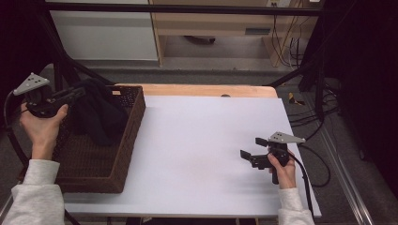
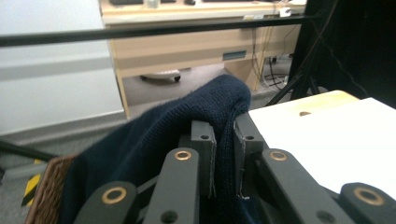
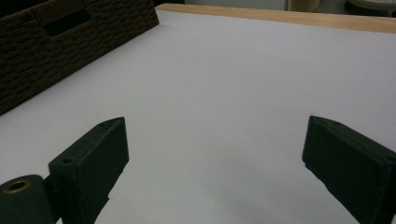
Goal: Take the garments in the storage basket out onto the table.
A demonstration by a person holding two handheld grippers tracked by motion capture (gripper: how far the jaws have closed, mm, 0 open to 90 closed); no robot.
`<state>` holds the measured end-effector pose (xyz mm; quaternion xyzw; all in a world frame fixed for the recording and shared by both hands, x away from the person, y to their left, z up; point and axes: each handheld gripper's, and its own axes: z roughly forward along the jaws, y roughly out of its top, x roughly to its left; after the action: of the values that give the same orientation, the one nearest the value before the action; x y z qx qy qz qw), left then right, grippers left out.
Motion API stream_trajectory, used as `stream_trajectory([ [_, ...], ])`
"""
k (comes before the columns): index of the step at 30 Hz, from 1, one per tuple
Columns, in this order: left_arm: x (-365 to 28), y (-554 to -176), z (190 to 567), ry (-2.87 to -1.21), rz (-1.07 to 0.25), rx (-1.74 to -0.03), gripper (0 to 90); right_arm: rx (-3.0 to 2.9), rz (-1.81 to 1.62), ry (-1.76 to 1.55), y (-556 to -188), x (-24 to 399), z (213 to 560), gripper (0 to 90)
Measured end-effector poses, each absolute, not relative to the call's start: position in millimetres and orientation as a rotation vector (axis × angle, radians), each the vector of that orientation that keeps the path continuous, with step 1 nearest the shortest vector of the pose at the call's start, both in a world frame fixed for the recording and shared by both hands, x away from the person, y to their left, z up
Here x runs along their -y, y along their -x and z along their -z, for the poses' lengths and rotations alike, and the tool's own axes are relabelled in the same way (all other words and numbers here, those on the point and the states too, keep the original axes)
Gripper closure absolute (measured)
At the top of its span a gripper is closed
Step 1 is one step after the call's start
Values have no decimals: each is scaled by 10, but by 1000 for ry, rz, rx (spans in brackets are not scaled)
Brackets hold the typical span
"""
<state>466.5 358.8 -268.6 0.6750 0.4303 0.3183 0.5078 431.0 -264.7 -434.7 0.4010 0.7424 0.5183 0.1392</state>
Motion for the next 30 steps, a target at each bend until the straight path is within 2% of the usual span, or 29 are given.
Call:
stream_trajectory([
  [10, -3423, -4551, 2443, -1628, -764, -938, 813, -2149, -1502, -1154, -4310, 2615, 4345, 75],
  [21, -3076, -4480, 2227, -1703, -750, -817, 813, -2157, -1504, -1148, -4312, 2591, 4346, 74],
  [30, -2938, -4449, 2139, -1597, -756, -734, 813, -2157, -1500, -1145, -4315, 2591, 4349, 74],
])
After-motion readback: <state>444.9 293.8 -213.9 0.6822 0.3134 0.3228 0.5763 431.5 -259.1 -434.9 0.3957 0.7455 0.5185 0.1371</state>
